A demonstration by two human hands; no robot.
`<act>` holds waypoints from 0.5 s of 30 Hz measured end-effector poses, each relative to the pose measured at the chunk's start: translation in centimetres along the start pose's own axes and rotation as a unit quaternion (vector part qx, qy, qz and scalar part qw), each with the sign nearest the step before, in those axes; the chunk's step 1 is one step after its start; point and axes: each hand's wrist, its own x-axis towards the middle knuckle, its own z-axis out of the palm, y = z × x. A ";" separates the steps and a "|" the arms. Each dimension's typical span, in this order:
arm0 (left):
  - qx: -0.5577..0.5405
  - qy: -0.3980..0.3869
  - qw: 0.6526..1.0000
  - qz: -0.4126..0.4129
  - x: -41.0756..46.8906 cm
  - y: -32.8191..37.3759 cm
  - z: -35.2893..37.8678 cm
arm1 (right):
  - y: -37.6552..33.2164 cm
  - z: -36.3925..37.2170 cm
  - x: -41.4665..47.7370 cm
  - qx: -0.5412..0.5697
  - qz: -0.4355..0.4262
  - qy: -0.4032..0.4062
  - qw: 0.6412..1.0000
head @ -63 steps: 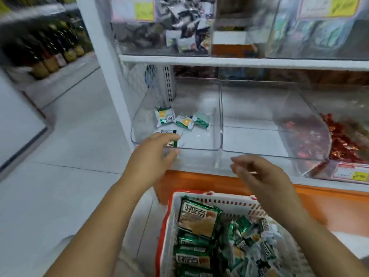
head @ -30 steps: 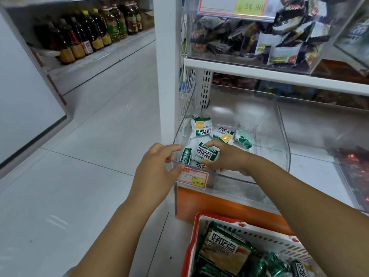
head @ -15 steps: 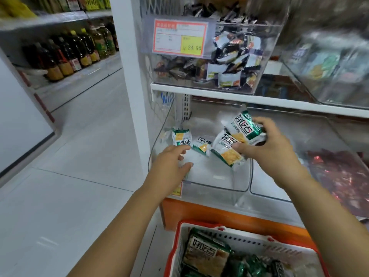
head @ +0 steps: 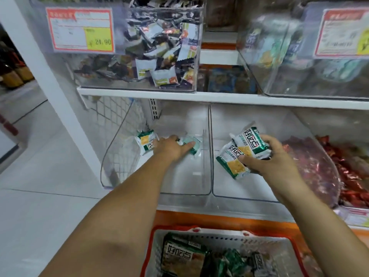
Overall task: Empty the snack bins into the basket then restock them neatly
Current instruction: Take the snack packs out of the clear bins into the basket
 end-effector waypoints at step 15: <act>-0.314 0.004 0.949 0.037 -1.3 2.0 1.2 | 0.7 -0.6 -0.5 -0.040 0.009 -0.002 0.999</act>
